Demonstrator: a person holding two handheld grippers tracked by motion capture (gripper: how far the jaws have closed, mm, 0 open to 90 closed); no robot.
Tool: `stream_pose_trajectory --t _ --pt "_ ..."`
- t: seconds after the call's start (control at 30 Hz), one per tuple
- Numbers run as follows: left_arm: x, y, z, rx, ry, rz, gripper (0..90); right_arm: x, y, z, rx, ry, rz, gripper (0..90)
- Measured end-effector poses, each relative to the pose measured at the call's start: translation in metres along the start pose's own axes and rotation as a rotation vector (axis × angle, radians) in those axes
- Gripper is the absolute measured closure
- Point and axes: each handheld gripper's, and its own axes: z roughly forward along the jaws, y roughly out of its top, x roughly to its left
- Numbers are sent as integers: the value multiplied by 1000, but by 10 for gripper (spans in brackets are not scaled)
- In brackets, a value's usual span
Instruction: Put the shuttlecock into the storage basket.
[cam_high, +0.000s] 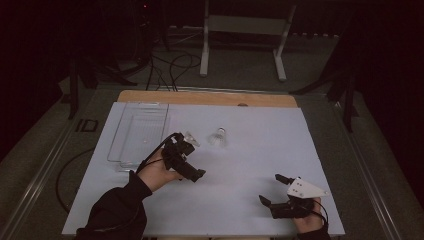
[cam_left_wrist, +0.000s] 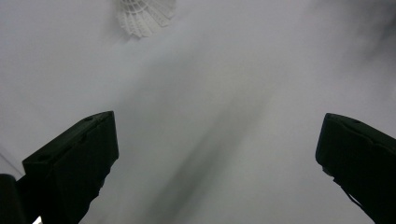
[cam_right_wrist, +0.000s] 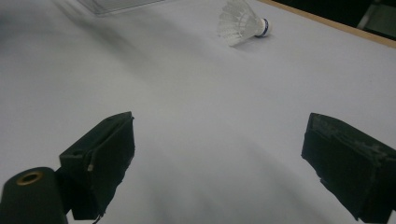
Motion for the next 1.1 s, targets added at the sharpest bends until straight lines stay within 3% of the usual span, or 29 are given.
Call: stream_pose_trajectory --t 0.23,0.37,1.1 --pt "0 7 4 22 -18 11 1 0 0 0 0 0 -1 95" --pt "3 11 6 35 -16 -12 1 0 0 0 0 0 0 95" --pt "24 26 21 111 -32 -56 2 2 1 -1 -4 -4 -14 95"
